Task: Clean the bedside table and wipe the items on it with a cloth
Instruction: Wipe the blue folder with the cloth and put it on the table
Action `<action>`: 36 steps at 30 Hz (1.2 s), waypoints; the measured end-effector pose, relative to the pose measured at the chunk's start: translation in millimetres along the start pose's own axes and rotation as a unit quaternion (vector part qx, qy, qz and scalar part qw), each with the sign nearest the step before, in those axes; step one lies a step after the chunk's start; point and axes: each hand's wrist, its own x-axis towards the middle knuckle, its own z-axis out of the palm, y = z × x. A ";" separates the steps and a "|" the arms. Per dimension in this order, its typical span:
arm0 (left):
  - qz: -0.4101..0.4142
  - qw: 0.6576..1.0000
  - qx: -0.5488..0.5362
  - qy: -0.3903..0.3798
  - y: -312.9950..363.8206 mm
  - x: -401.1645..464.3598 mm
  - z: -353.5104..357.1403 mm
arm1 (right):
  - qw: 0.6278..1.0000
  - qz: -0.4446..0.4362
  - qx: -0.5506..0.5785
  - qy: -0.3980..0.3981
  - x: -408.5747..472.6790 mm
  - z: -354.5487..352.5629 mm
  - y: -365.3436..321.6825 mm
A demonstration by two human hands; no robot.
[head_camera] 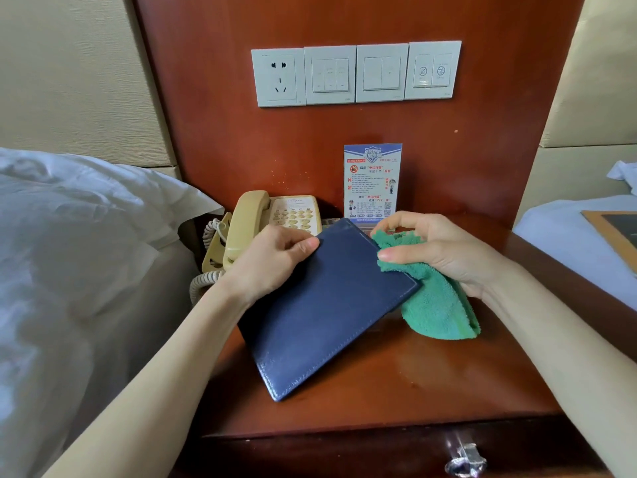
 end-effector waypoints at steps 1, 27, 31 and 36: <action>0.005 1.000 -0.001 -0.007 0.7 -0.5 0.2 | 1.000 0.003 0.001 0.012 1.2 2.1 0.3; -0.087 0.989 -0.108 0.043 2.5 3.1 9.8 | 0.981 0.022 0.074 0.180 5.0 -13.6 1.7; -0.066 0.939 -0.318 0.112 3.8 7.8 12.4 | 0.939 0.034 0.150 0.308 4.8 -17.3 -1.5; -0.093 0.878 -0.469 -0.013 13.5 4.8 23.2 | 0.884 0.036 0.289 0.365 6.2 -10.2 3.1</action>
